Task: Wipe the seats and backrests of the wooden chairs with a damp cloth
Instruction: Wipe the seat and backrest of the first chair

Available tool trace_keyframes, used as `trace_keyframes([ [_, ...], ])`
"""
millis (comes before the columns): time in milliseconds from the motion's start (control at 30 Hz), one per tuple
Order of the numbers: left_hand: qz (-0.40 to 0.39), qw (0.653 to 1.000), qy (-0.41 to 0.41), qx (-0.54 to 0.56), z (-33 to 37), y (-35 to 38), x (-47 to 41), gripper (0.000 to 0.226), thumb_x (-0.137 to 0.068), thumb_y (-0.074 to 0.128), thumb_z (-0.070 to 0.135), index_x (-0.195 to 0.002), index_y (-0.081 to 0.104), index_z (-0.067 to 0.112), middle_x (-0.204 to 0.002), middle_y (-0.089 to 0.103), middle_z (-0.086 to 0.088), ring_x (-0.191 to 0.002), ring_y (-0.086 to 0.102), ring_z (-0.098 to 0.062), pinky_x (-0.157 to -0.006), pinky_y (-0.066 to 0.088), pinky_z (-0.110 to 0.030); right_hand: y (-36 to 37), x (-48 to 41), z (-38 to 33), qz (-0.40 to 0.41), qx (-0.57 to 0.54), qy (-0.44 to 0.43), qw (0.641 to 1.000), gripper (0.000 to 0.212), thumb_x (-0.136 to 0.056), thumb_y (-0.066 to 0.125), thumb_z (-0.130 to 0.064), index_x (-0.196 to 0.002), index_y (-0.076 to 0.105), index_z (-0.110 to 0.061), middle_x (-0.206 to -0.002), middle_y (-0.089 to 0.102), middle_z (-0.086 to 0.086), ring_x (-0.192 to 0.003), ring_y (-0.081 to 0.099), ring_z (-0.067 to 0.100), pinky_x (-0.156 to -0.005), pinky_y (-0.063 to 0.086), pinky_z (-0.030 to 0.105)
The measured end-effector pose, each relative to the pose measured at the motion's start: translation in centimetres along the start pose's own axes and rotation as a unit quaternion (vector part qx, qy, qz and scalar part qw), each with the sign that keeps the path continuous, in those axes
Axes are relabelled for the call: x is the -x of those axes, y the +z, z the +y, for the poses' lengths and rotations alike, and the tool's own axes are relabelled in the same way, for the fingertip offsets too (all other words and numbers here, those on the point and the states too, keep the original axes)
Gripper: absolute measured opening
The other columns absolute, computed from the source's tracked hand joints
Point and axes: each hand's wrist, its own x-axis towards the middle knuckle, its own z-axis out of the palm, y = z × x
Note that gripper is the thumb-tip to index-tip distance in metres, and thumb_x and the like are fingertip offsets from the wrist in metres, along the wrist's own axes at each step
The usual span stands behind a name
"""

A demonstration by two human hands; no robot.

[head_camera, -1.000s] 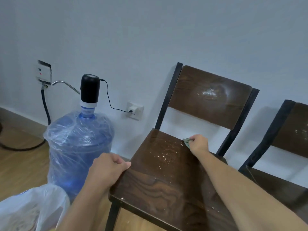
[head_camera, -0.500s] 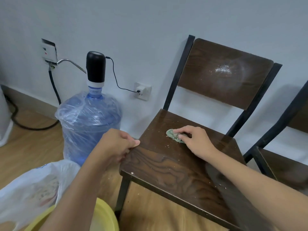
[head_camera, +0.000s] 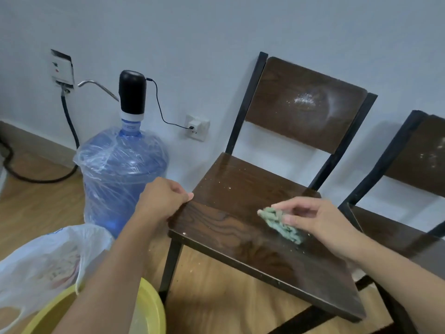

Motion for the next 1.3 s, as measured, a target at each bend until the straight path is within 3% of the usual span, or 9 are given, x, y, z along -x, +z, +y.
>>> trace_keyframes([
  [67,0.003,0.999,-0.001,0.033,-0.9,0.2,-0.1,0.018,-0.091,0.074,0.039,-0.083,0.078,0.024,-0.083,0.078,0.0,-0.082,0.074,-0.019,-0.083,0.063,-0.042,-1.9,-5.1,1.9,0.121,-0.034,0.043,0.991,0.025,-0.088,0.074,-0.005,-0.105,0.079,-0.024,-0.1,0.078,0.007,-0.09,0.074,0.017,-0.069,0.055,0.015],
  [167,0.055,0.995,-0.008,0.085,-2.2,0.6,0.0,0.014,-0.093,0.071,0.035,-0.081,0.077,0.031,-0.077,0.079,0.004,-0.075,0.076,-0.016,-0.079,0.064,-0.043,-2.7,-13.8,5.0,0.222,0.036,0.115,0.968,0.021,-0.088,0.074,-0.007,-0.102,0.077,-0.022,-0.105,0.077,0.011,-0.087,0.07,0.019,-0.069,0.053,0.023],
  [333,0.123,0.991,-0.032,0.041,-2.6,0.3,-0.3,0.026,-0.087,0.073,0.042,-0.063,0.074,0.032,-0.072,0.076,0.005,-0.072,0.074,-0.019,-0.074,0.06,-0.038,1.3,-21.6,5.9,0.256,0.129,0.13,0.949,0.021,-0.093,0.069,-0.009,-0.112,0.077,-0.008,-0.114,0.075,0.01,-0.095,0.064,0.021,-0.09,0.052,0.03],
  [400,0.104,0.99,-0.046,0.084,-2.8,0.0,-0.4,0.026,-0.086,0.076,0.043,-0.067,0.077,0.026,-0.066,0.074,0.002,-0.055,0.073,-0.018,-0.063,0.062,-0.036,3.5,-22.6,4.9,0.261,0.128,0.106,0.951,0.023,-0.095,0.065,-0.009,-0.116,0.076,-0.008,-0.117,0.074,0.01,-0.098,0.065,0.021,-0.09,0.051,0.03],
  [567,0.077,0.993,-0.021,0.083,-3.2,-0.5,-0.1,0.024,-0.092,0.073,0.044,-0.08,0.078,0.024,-0.07,0.076,0.001,-0.049,0.071,-0.012,-0.059,0.062,-0.031,6.4,-22.9,2.7,0.216,0.132,0.042,0.967,0.023,-0.097,0.063,-0.011,-0.117,0.076,-0.01,-0.12,0.073,0.011,-0.106,0.065,0.023,-0.092,0.052,0.032],
  [700,0.071,0.994,-0.05,0.073,-3.1,-1.2,-0.4,0.049,-0.101,0.051,0.054,-0.076,0.081,0.023,-0.08,0.078,0.001,-0.059,0.076,-0.02,-0.068,0.065,-0.038,7.3,-21.1,1.7,0.162,0.155,0.008,0.974,0.024,-0.097,0.064,-0.012,-0.118,0.076,-0.015,-0.122,0.072,0.009,-0.098,0.063,0.016,-0.088,0.05,0.026],
  [833,0.045,0.992,-0.076,0.093,-3.0,-1.5,-0.8,0.048,-0.103,0.043,0.054,-0.102,0.076,0.019,-0.096,0.076,-0.003,-0.074,0.078,-0.027,-0.074,0.065,-0.041,9.4,-18.3,0.2,0.138,0.157,-0.048,0.977,0.025,-0.096,0.065,-0.015,-0.119,0.076,-0.02,-0.118,0.075,0.003,-0.094,0.062,0.007,-0.084,0.048,0.015],
  [967,0.028,0.991,-0.087,0.097,-2.8,-1.5,-0.6,0.044,-0.104,0.046,0.048,-0.112,0.073,0.014,-0.101,0.074,-0.006,-0.081,0.077,-0.03,-0.07,0.061,-0.037,11.4,-14.6,-0.7,0.12,0.142,-0.088,0.979,0.024,-0.095,0.066,-0.018,-0.113,0.078,-0.028,-0.114,0.077,-0.007,-0.114,0.065,0.015,-0.104,0.051,0.036],
  [1300,-0.044,0.992,-0.1,0.066,-2.7,-2.6,-0.1,0.05,-0.105,0.045,0.051,-0.111,0.073,0.01,-0.103,0.075,-0.01,-0.085,0.076,-0.033,-0.069,0.057,-0.036,13.7,-5.0,-3.4,-0.036,0.102,-0.202,0.973,0.026,-0.094,0.069,-0.019,-0.112,0.077,-0.035,-0.109,0.073,-0.016,-0.103,0.065,0.0,-0.094,0.055,0.027],
])
